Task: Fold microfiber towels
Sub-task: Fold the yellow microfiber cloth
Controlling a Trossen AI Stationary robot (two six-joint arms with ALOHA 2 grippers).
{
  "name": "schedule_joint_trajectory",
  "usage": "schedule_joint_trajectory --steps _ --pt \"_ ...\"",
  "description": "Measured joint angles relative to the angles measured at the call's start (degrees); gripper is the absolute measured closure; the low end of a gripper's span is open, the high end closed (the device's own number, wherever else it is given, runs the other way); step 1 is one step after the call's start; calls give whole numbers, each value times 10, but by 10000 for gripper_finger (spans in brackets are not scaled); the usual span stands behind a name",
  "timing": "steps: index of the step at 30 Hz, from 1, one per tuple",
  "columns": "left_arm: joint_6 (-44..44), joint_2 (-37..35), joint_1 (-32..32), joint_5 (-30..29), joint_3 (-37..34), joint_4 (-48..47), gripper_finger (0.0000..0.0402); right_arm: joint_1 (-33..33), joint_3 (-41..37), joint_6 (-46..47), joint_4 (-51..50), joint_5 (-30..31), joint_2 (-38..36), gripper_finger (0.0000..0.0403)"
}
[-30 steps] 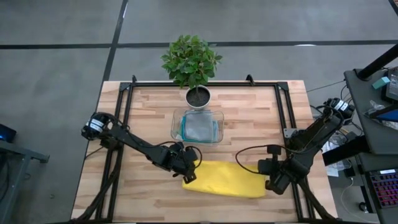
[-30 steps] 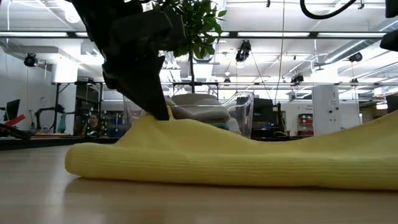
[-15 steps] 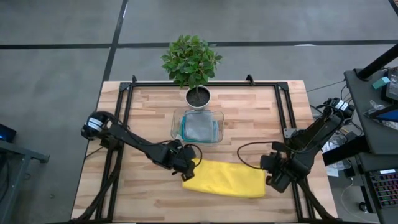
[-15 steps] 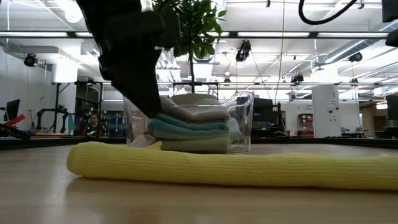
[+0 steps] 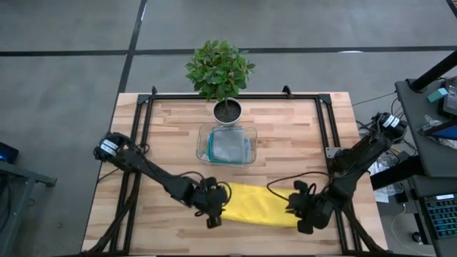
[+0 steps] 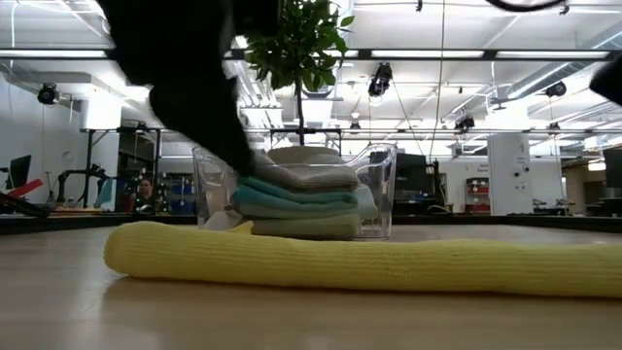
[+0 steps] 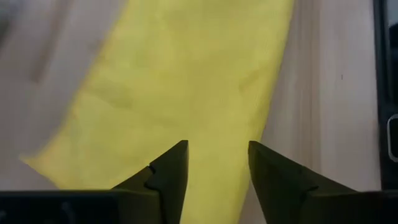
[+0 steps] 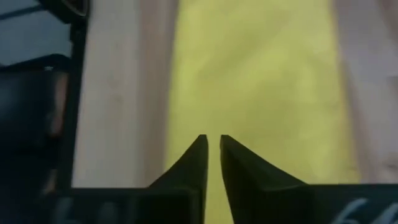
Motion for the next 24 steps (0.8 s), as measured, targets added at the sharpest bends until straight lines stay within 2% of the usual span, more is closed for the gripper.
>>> schedule_joint_trajectory --steps 3,8,15,19,24 --pt "-15 19 -16 5 -4 -1 271 0 -30 -6 84 -21 14 386" --pt "-42 47 -26 11 -7 1 310 1 -53 19 163 -84 65 394" --pt "-62 71 -27 53 -12 0 348 8 -51 57 152 -171 129 394" --pt "-112 72 -27 110 -20 0 361 8 -50 47 121 -168 120 394" --pt "-168 62 -35 137 -22 -53 370 -6 -52 12 53 -139 93 394"
